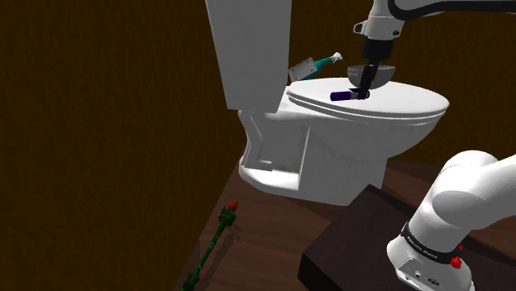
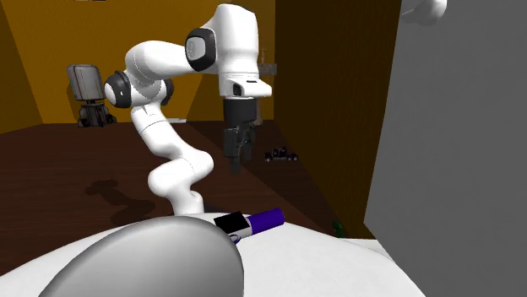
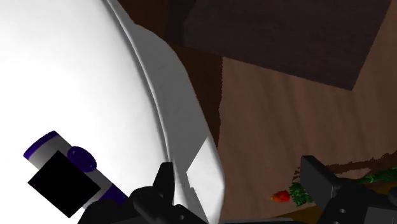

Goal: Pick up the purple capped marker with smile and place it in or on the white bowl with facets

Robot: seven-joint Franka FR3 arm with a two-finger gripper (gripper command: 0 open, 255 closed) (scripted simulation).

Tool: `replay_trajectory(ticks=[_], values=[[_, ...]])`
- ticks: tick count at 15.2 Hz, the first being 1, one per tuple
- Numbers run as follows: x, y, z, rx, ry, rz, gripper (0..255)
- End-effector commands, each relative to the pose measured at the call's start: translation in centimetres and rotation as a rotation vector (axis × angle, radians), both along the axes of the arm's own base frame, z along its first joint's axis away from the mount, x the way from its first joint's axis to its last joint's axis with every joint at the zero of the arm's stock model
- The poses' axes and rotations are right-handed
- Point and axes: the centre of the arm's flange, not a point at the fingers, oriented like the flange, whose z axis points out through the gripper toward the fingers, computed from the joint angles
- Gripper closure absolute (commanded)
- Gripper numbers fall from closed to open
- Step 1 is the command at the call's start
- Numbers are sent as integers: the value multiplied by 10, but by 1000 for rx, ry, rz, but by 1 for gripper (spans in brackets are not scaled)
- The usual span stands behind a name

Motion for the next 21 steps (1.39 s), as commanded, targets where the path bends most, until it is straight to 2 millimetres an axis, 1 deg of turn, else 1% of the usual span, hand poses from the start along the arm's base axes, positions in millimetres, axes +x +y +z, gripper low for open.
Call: replay_trajectory(ticks=[1,6,11,12,18,19,21], values=[[9,-25,-4,6,10,92,0],[46,-84,-13,22,33,304,0],[93,-135,-24,38,57,515,0],[96,-137,-25,39,58,525,0],[95,-137,-56,39,58,525,0],[95,-137,-65,39,58,525,0],[95,-137,-65,39,58,525,0]])
